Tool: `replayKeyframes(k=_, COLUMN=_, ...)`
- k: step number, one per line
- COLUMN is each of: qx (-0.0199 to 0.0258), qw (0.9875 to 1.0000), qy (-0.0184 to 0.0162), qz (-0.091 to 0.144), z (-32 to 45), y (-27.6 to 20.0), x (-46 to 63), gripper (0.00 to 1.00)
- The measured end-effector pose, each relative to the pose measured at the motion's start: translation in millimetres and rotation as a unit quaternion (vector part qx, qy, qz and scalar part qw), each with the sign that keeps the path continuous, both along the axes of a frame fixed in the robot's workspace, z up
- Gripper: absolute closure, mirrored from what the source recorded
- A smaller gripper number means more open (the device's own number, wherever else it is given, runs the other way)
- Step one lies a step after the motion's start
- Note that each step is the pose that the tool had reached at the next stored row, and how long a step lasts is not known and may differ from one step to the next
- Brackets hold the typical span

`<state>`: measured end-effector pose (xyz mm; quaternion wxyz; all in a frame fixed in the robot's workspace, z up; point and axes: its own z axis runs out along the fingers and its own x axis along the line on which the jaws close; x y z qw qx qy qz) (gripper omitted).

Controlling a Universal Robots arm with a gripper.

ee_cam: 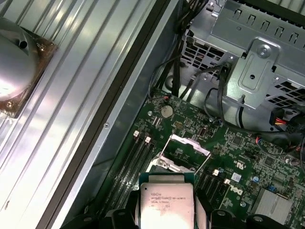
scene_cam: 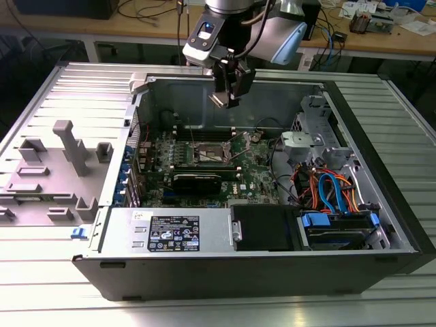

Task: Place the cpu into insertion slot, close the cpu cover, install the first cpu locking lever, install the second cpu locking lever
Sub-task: 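Place the cpu into insertion slot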

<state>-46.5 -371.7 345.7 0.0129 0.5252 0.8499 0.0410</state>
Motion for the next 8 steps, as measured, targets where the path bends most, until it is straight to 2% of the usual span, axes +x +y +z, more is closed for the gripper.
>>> replayKeyframes(k=8, qx=0.0, qw=1.0, qy=0.0, qz=-0.002, z=0.0, y=0.0, x=0.0, gripper=0.45)
